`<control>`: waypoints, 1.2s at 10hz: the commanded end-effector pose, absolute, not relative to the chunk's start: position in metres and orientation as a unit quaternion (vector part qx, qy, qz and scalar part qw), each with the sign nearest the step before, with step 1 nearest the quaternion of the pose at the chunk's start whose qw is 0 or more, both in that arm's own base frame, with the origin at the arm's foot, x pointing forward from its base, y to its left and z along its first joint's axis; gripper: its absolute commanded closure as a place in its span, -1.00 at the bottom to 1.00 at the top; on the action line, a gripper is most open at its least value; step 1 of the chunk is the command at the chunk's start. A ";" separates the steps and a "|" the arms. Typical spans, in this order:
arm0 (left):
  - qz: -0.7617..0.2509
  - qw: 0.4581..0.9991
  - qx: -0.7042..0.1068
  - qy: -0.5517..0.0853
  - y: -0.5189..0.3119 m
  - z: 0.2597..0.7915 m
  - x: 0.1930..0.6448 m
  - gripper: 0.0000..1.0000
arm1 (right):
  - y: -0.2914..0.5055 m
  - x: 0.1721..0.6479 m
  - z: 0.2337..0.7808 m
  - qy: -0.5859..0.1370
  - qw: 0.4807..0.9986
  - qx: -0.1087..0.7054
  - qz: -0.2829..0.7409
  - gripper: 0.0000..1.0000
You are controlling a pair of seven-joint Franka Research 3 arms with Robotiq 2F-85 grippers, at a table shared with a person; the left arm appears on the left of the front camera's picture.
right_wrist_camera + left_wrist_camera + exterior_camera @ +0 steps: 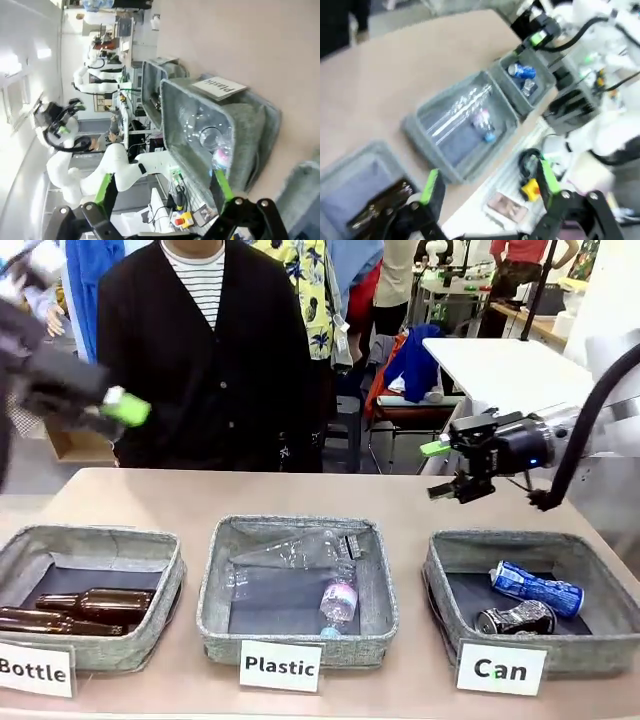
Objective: Sort the can waste into the basket.
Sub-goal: Pick up the can waste from the table and place it in the right Fabric basket.
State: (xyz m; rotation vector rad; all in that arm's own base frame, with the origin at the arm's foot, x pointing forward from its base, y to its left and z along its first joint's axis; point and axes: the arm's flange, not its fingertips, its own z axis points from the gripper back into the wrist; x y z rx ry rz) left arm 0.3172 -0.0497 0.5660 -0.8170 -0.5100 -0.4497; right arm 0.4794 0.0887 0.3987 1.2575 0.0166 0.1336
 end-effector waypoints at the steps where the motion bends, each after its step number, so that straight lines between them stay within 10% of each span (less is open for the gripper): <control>1: -0.113 0.853 -0.471 -0.196 0.019 0.519 0.333 -0.90 | 0.091 0.474 0.399 0.016 0.786 0.615 0.068 -1.00; 7: -0.124 0.705 -0.675 -0.179 0.059 0.354 0.354 -0.90 | 0.025 0.486 0.401 -0.048 0.796 0.603 -0.021 -1.00; 12: -0.051 0.760 -0.624 -0.173 0.088 0.383 0.347 -0.90 | 0.041 0.475 0.407 0.000 0.773 0.633 0.033 -1.00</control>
